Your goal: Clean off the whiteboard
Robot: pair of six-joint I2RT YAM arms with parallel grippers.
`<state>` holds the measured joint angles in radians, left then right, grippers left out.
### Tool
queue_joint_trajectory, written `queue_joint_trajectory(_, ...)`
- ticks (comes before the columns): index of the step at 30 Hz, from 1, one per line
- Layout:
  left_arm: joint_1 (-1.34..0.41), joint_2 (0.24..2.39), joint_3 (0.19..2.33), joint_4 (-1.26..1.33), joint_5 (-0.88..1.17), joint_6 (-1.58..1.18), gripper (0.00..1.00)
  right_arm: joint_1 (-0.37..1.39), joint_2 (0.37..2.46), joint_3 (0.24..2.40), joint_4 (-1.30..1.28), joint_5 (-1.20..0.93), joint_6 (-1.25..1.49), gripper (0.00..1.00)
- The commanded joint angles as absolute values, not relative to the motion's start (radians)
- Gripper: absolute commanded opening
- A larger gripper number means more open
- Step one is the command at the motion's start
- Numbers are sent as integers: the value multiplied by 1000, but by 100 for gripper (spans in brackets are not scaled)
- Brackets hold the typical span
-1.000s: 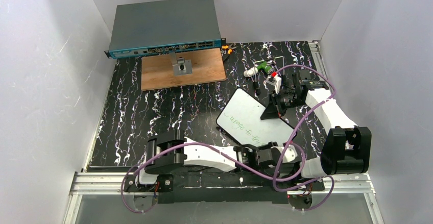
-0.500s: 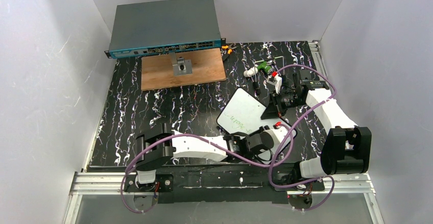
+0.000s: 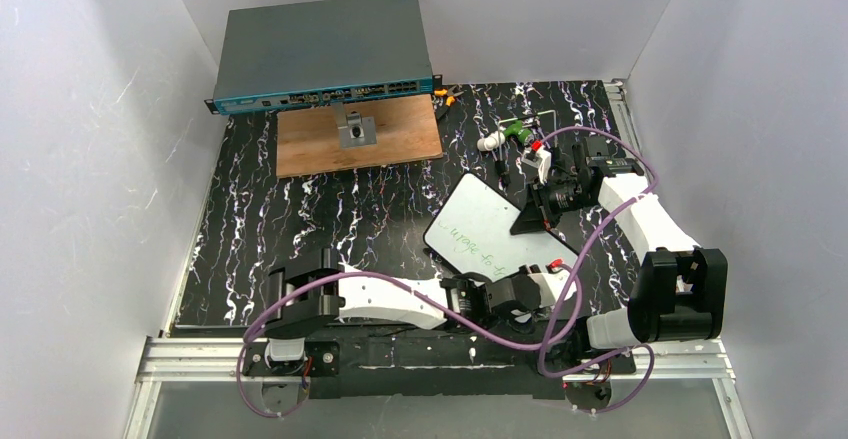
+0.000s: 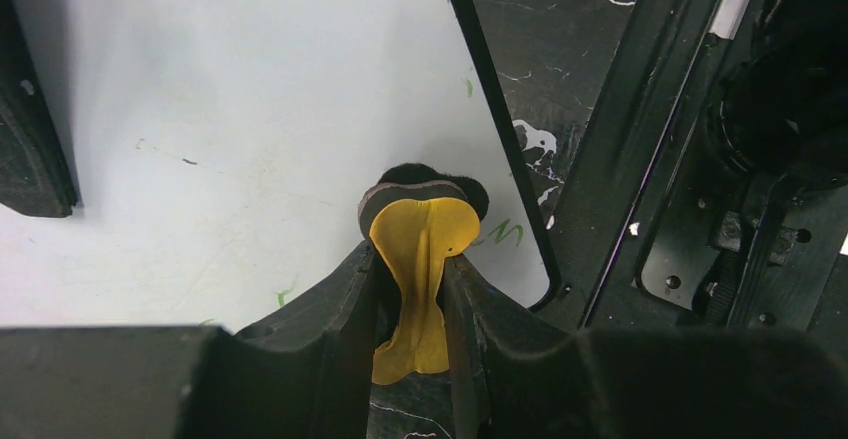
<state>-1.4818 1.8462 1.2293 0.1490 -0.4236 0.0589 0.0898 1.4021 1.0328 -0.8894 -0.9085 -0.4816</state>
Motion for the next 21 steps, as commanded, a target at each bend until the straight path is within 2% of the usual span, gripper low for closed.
queue_joint_trajectory(1, -1491, 1859, 1238, 137, -437, 48, 0, 90, 1373, 1058, -862, -950, -523, 1)
queue_joint_trajectory(15, -1419, 1826, 1163, 141, -642, 8, 0, 90, 1374, 1059, -862, -953, -525, 1)
queue_joint_trajectory(21, -1420, 1808, 1122, 218, -583, 13, 0, 90, 1376, 1059, -862, -954, -525, 1)
